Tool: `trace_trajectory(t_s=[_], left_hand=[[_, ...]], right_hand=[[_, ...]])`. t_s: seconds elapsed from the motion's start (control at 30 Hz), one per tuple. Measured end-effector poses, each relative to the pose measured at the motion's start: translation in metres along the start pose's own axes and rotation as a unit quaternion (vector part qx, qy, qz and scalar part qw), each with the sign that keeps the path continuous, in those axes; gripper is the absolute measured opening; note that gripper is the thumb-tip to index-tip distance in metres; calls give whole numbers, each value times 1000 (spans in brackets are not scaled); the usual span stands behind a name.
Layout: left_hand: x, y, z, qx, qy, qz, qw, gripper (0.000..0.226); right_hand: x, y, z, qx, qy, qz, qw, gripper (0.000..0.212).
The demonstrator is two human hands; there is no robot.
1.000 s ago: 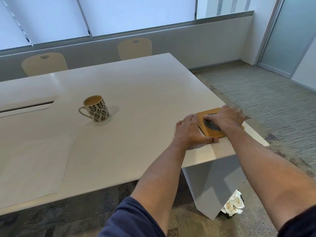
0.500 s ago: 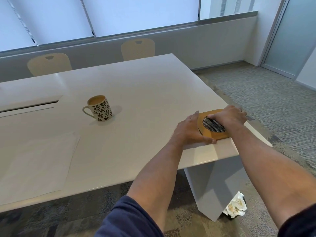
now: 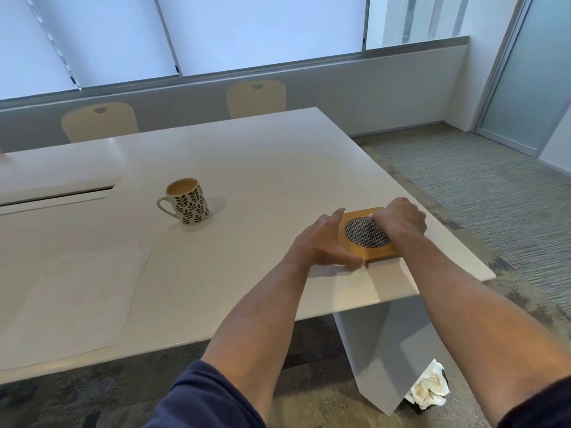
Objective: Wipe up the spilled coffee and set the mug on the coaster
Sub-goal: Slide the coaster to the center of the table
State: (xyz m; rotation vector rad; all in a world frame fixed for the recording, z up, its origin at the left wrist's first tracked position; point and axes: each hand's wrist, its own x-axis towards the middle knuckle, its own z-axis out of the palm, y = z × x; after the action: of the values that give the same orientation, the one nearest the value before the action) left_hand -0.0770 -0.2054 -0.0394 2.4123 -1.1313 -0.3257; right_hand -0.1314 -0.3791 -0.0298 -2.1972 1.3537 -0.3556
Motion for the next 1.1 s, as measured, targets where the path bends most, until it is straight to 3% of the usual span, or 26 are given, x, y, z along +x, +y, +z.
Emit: trace_trajectory(t_s=[0.53, 1.1], left_hand=[[-36, -46, -48, -2, -10, -69, 998, 128], [-82, -103, -75, -14, -6, -161, 987, 129]], right_hand=[[-34, -50, 28, -30, -76, -117, 990, 30], [-84, -102, 81, -57, -117, -217, 968, 30]])
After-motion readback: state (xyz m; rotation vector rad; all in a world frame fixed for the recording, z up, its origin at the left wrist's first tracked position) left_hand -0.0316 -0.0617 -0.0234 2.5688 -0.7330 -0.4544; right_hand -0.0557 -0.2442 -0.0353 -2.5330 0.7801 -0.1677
